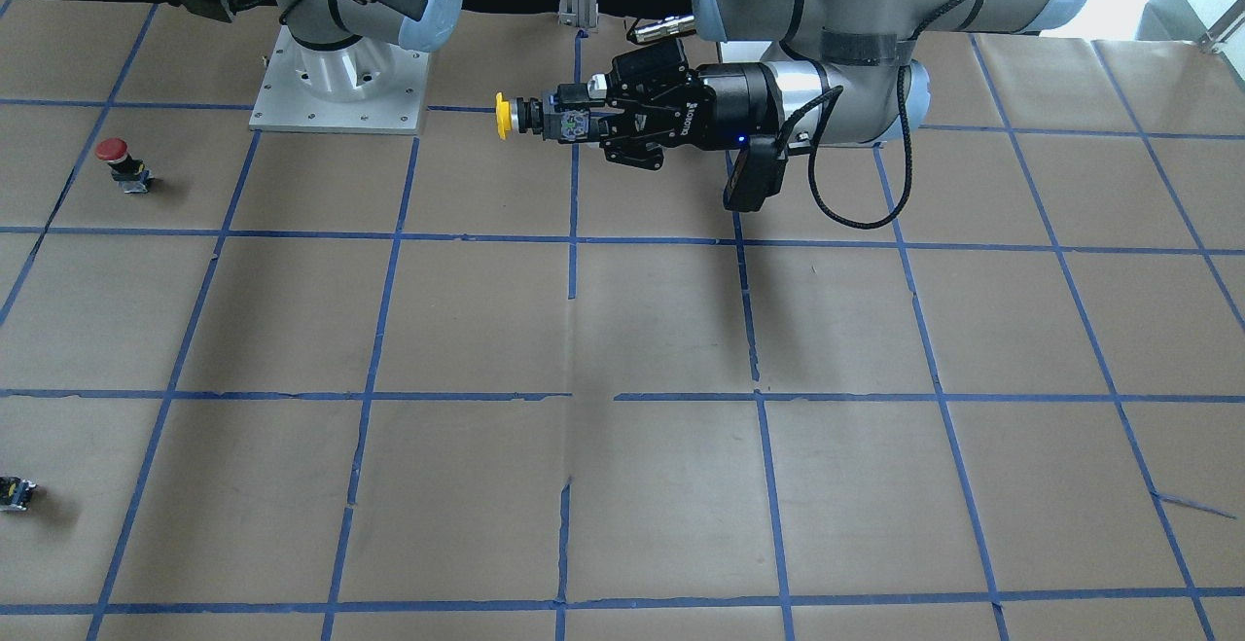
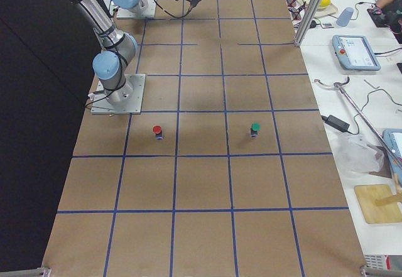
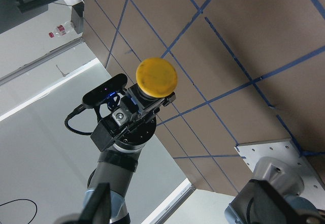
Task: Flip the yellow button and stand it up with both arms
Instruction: 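Close the right gripper on the yellow cap while the left gripper holds the base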
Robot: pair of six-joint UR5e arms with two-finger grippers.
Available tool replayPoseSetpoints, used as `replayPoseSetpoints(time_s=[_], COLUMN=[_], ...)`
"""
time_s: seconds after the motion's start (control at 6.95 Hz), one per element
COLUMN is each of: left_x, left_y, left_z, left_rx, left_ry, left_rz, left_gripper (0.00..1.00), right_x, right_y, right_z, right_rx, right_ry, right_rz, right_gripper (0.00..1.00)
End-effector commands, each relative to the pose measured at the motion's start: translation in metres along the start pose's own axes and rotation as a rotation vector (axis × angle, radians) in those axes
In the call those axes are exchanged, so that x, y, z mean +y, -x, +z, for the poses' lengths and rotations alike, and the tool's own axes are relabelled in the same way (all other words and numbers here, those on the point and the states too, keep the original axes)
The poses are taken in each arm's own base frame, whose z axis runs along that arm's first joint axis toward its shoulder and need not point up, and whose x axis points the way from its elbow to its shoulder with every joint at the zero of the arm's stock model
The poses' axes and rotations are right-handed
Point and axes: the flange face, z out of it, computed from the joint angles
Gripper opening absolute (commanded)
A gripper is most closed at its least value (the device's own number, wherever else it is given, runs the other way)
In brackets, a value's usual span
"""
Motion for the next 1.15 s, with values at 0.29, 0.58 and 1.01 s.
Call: replayPoseSetpoints(time_s=[0.29,0.58,1.01], left_x=[0.0,0.013,0.019], left_y=[-0.007,-0.012,-0.013], left_z=[0.004,0.022,0.028], left_rx=[0.033,0.068,0.07], left_ry=[-0.037,-0.04,-0.027], left_rz=[0.006,0.017,0.016], left_gripper=[0.05,0.05,0.05], right_x=[-0.051,-0.05,-0.054], right_y=[0.013,0.023,0.027], right_z=[0.011,0.039,0.045], right_rx=[-0.029,-0.031,-0.025], right_ry=[-0.046,0.009,0.005], right_rz=[-0.032,-0.074,-0.058], right_gripper=[0.99,0.99,0.9])
